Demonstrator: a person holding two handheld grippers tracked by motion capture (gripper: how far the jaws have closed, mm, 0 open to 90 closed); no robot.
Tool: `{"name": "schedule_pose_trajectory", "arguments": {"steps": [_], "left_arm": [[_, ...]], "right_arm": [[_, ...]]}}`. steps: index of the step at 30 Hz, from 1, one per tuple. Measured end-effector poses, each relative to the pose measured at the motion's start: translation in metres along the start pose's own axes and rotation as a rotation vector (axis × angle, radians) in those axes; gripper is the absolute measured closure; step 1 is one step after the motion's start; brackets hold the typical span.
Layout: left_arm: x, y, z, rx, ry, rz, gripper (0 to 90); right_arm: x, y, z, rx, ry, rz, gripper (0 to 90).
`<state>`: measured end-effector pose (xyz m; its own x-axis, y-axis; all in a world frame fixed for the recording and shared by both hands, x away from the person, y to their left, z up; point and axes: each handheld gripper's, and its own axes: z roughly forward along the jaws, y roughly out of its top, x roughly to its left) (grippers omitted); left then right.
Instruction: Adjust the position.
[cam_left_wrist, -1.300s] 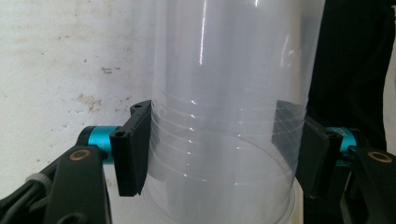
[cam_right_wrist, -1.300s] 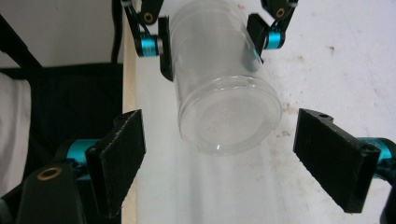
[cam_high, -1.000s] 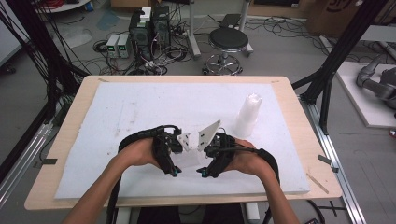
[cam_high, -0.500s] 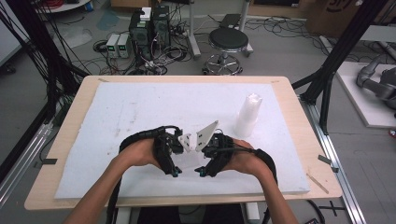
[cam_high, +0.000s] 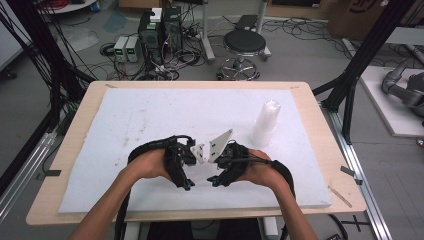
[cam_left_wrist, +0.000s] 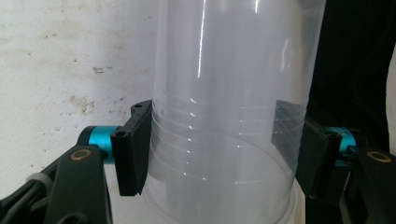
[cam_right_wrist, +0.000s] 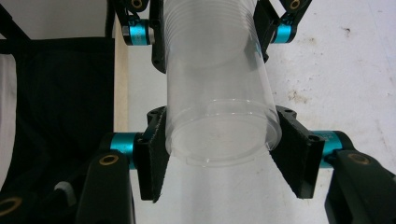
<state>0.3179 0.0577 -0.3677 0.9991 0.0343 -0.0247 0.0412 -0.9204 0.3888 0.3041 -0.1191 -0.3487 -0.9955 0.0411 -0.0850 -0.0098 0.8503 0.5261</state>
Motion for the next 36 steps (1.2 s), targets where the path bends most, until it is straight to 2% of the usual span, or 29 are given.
{"name": "schedule_pose_trajectory", "arguments": {"steps": [3, 6, 7, 9, 10, 12, 16, 18, 21, 23, 26, 30, 32, 36], "left_arm": [[0.0, -0.001, 0.0, -0.006, 0.0, -0.001, 31.6], [0.001, -0.003, 0.001, -0.03, -0.009, -0.005, 27.4], [0.002, -0.004, 0.0, -0.055, -0.028, -0.006, 23.1], [0.002, -0.004, -0.001, -0.1, -0.039, -0.013, 10.1], [0.002, -0.004, -0.002, -0.124, -0.046, -0.019, 6.5], [0.003, -0.004, -0.005, -0.143, -0.02, -0.02, 6.5], [0.004, -0.009, -0.007, -0.171, -0.019, -0.027, 6.5], [0.003, -0.015, -0.01, -0.245, -0.022, -0.052, 6.5], [0.004, -0.028, -0.017, -0.343, -0.014, -0.063, 6.5], [0.003, -0.039, -0.022, -0.417, 0.008, -0.086, 6.5], [0.001, -0.052, -0.026, -0.524, 0.036, -0.095, 6.5], [-0.002, -0.069, -0.026, -0.674, 0.045, -0.115, 6.5], [-0.004, -0.077, -0.025, -0.757, 0.044, -0.138, 6.5], [-0.007, -0.09, -0.021, -0.866, 0.057, -0.158, 6.5]], "right_arm": [[0.0, 0.0, 0.0, -0.001, -0.002, 0.002, 41.7], [-0.001, 0.0, 0.0, 0.001, -0.003, 0.007, 41.8], [-0.001, -0.001, 0.0, 0.0, -0.002, 0.009, 41.8], [-0.001, -0.001, 0.0, -0.003, -0.007, 0.014, 41.8], [-0.001, -0.001, 0.0, -0.004, -0.006, 0.008, 41.8], [-0.001, -0.002, 0.0, 0.001, -0.003, 0.013, 41.9], [-0.002, -0.003, -0.001, -0.008, -0.012, 0.016, 41.9], [-0.003, -0.004, -0.003, -0.02, -0.013, 0.023, 42.0], [-0.004, -0.009, -0.008, -0.062, -0.013, 0.039, 42.1], [-0.006, -0.014, -0.011, -0.103, -0.005, 0.058, 42.1], [-0.008, -0.02, -0.015, -0.161, 0.007, 0.069, 42.1], [-0.009, -0.029, -0.02, -0.249, 0.01, 0.088, 42.0], [-0.01, -0.033, -0.021, -0.287, 0.007, 0.094, 42.0], [-0.011, -0.04, -0.023, -0.365, 0.019, 0.112, 42.0]]}}
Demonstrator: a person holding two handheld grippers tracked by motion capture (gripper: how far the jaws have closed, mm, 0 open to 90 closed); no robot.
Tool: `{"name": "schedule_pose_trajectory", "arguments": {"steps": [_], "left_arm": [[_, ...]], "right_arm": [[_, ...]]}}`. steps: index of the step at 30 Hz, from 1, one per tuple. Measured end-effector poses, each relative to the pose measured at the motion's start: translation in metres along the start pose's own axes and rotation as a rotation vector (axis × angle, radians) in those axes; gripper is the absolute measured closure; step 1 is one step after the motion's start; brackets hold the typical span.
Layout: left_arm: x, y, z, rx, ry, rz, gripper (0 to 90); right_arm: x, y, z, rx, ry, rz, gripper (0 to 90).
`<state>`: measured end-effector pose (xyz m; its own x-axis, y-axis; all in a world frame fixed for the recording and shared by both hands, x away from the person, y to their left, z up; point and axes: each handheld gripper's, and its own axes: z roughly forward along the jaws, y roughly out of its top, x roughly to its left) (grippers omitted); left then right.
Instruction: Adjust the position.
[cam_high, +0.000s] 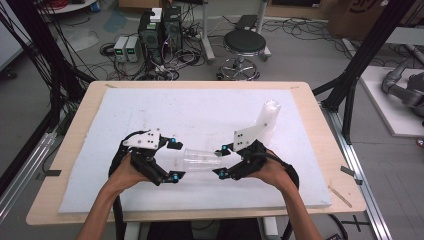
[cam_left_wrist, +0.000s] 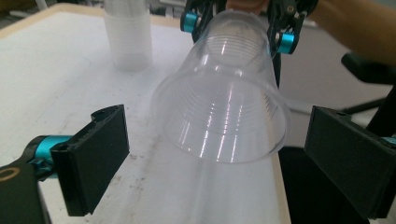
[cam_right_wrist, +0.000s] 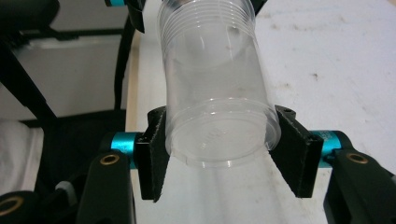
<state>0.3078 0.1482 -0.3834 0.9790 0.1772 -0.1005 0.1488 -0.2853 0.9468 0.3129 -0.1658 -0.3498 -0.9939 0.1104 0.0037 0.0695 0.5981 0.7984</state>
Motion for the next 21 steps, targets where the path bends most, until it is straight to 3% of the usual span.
{"name": "schedule_pose_trajectory", "arguments": {"steps": [4, 8, 14, 21], "left_arm": [[-0.002, -0.008, -0.003, -0.1, 0.011, -0.001, 6.5], [-0.003, -0.015, -0.001, -0.162, 0.005, -0.008, 6.5], [-0.003, -0.023, 0.005, -0.212, -0.001, -0.022, 6.5], [-0.005, -0.023, 0.014, -0.237, -0.021, -0.03, 6.5]], "right_arm": [[-0.002, -0.005, 0.0, -0.064, 0.007, 0.011, 42.0], [-0.003, -0.01, 0.002, -0.121, 0.018, 0.021, 42.0], [-0.003, -0.014, 0.005, -0.183, 0.042, 0.027, 42.0], [-0.004, -0.018, 0.005, -0.241, 0.055, 0.016, 42.0]]}}
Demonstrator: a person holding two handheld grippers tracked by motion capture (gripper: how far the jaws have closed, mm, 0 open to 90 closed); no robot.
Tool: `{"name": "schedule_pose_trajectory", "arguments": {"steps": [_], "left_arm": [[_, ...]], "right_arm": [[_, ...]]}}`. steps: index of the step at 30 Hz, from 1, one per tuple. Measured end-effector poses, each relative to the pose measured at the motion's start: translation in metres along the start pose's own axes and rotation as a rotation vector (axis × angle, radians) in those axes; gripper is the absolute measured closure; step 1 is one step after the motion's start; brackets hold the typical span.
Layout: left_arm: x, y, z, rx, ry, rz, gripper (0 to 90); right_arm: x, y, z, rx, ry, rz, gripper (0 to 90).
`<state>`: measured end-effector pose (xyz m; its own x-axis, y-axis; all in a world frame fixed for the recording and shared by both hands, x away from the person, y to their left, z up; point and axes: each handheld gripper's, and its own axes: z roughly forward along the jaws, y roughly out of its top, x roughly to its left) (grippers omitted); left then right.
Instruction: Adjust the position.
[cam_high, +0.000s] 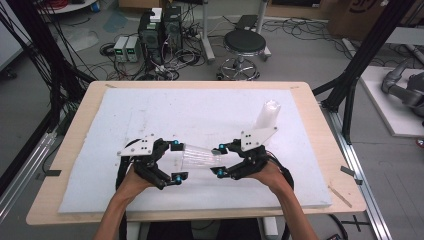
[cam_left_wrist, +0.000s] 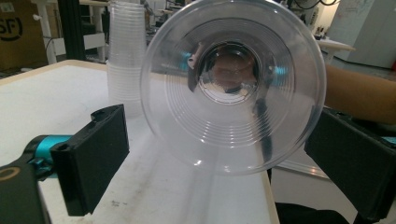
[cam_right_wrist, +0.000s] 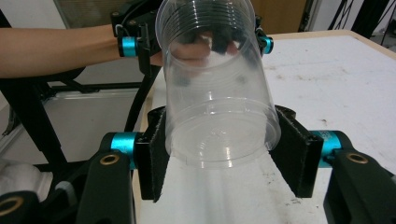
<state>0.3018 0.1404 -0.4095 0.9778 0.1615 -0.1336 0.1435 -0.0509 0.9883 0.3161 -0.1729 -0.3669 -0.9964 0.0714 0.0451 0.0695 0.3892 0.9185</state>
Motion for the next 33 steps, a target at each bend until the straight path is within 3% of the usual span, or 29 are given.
{"name": "schedule_pose_trajectory", "arguments": {"steps": [9, 20, 33], "left_arm": [[0.0, 0.001, 0.011, -0.052, -0.016, -0.014, 6.5], [-0.001, 0.009, 0.023, -0.077, -0.043, -0.016, 6.8], [-0.001, 0.011, 0.024, -0.092, -0.076, -0.001, 20.8]], "right_arm": [[-0.002, -0.003, -0.004, -0.071, 0.013, 0.009, 42.0], [-0.002, -0.005, -0.002, -0.084, 0.028, 0.008, 42.1], [-0.002, -0.005, 0.0, -0.09, 0.046, -0.002, 42.1]]}}
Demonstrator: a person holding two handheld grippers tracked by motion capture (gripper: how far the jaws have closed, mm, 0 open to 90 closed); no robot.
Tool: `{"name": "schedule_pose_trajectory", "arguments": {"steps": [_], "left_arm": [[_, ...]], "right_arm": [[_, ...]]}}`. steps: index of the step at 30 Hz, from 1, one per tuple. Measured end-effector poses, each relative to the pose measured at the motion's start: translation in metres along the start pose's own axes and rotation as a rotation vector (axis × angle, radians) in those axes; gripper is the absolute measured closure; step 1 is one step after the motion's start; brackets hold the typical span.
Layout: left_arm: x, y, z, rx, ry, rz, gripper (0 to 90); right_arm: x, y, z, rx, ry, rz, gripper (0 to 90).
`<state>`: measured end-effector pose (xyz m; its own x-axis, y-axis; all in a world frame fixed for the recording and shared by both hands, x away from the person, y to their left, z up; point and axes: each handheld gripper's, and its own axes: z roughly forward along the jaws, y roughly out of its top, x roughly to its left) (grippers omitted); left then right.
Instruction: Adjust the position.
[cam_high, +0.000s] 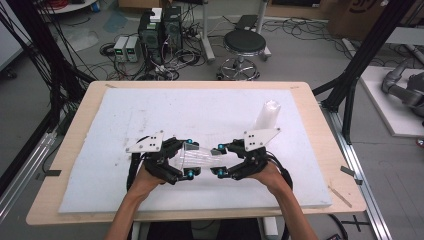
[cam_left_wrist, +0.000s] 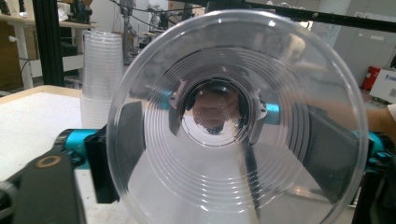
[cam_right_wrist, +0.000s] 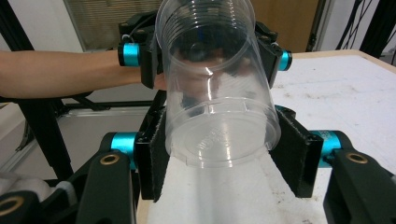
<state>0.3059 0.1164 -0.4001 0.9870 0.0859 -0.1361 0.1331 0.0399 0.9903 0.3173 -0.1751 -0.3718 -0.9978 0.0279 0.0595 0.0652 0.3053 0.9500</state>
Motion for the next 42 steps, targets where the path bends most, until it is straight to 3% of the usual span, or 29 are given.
{"name": "schedule_pose_trajectory", "arguments": {"steps": [4, 15, 18, 27, 30, 37, 42], "left_arm": [[-0.001, 0.001, -0.001, -0.007, -0.011, 0.019, 27.2], [-0.002, 0.001, -0.001, -0.011, -0.01, 0.026, 30.5], [-0.002, 0.001, -0.001, -0.008, -0.003, 0.029, 30.8], [-0.002, 0.003, -0.004, 0.018, 0.006, 0.034, 30.8], [-0.001, 0.009, -0.007, 0.067, 0.026, 0.038, 30.8], [0.01, 0.026, -0.007, 0.237, 0.07, 0.046, 30.8], [0.021, 0.037, -0.001, 0.402, 0.094, 0.053, 30.7]], "right_arm": [[0.0, -0.001, 0.001, 0.004, 0.004, 0.0, 42.1], [0.0, -0.001, 0.001, 0.009, 0.008, -0.007, 41.1], [0.001, -0.001, 0.002, 0.01, 0.02, 0.004, 20.5], [0.003, 0.0, 0.0, 0.032, -0.034, 0.024, 17.3], [0.004, -0.001, -0.003, 0.04, -0.077, 0.024, 17.4], [0.01, -0.018, -0.015, 0.067, -0.242, 0.039, 17.4], [0.015, -0.036, -0.023, 0.088, -0.33, 0.071, 17.4]]}}
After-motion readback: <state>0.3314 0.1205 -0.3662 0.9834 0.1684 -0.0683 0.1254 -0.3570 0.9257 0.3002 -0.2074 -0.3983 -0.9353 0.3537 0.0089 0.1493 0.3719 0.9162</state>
